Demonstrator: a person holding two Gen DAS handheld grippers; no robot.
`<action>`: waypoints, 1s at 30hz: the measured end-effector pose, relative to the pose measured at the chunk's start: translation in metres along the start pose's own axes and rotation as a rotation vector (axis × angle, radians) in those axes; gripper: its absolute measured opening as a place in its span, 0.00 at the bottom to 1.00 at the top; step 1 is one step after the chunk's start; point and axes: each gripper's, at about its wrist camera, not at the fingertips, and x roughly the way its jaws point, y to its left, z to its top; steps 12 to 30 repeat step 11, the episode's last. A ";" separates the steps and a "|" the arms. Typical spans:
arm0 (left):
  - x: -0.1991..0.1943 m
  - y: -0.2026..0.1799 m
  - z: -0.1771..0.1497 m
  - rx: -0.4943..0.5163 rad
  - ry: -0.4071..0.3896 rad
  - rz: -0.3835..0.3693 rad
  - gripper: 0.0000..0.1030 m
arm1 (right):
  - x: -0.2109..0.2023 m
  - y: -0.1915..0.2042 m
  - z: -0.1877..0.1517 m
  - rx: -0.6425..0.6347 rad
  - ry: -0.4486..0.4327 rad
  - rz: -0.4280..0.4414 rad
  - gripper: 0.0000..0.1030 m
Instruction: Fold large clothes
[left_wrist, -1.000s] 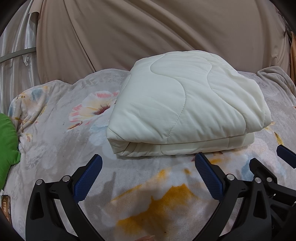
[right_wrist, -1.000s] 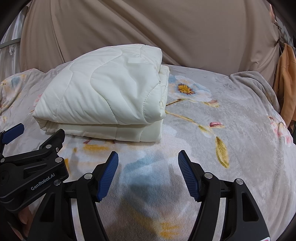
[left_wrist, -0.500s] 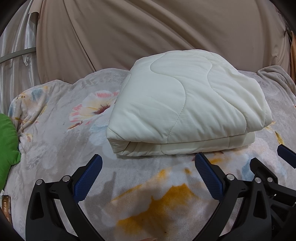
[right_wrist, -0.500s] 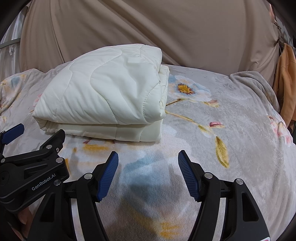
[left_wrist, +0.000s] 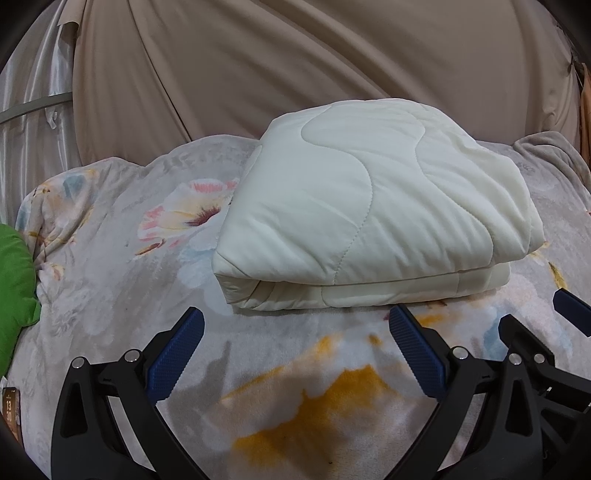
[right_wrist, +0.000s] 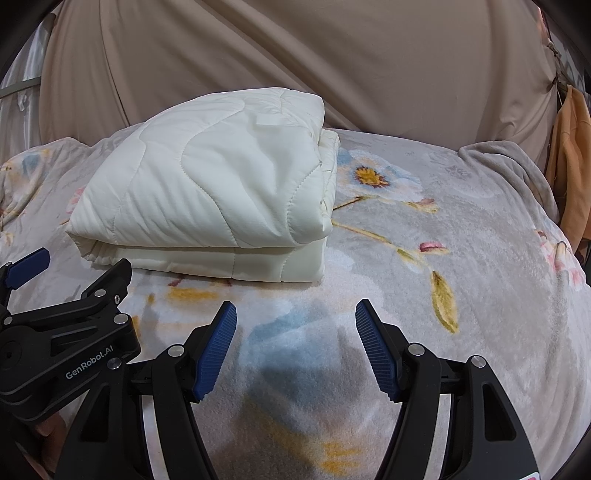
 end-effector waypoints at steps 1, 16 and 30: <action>0.000 0.000 0.000 -0.001 0.002 -0.002 0.95 | 0.000 0.000 0.000 0.000 0.000 0.000 0.63; 0.003 0.000 0.000 -0.003 0.017 0.004 0.95 | -0.001 0.000 0.000 0.000 -0.001 -0.001 0.63; 0.003 0.000 0.000 -0.003 0.017 0.004 0.95 | -0.001 0.000 0.000 0.000 -0.001 -0.001 0.63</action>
